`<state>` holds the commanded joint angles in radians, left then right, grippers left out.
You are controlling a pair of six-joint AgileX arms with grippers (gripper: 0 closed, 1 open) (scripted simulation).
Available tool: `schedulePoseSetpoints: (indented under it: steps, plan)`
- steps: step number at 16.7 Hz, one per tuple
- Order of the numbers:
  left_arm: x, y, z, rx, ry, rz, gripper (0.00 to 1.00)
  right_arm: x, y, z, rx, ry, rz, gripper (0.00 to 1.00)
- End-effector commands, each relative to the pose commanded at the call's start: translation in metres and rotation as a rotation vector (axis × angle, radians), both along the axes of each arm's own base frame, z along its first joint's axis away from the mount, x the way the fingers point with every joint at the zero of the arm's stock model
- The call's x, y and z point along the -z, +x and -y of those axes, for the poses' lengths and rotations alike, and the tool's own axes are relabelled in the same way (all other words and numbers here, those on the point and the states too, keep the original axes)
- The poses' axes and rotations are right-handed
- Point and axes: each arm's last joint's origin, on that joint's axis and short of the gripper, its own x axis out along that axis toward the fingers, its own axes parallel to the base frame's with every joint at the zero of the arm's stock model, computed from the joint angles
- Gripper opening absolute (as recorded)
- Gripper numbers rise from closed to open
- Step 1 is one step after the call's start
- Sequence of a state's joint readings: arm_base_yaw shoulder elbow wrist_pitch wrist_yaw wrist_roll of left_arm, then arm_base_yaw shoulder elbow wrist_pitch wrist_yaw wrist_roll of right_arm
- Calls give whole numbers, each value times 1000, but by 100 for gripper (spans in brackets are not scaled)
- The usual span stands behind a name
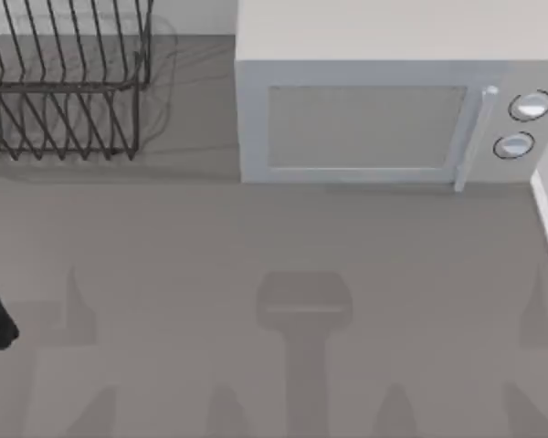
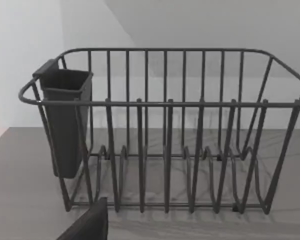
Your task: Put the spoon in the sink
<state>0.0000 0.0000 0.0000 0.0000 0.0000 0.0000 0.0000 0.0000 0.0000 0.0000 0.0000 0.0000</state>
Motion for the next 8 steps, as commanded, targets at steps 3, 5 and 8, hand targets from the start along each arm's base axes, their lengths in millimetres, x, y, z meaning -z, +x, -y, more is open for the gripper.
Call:
schedulePoseSetpoints:
  steps: [3,5,8]
  plan:
    - [0,0,0,0,0,0,100,-2,0,1,6,7,-14,100]
    - [0,0,0,0,0,0,100,-8,1,3,32,37,-73,100]
    - [0,0,0,0,0,0,100,-21,6,9,101,120,-251,100]
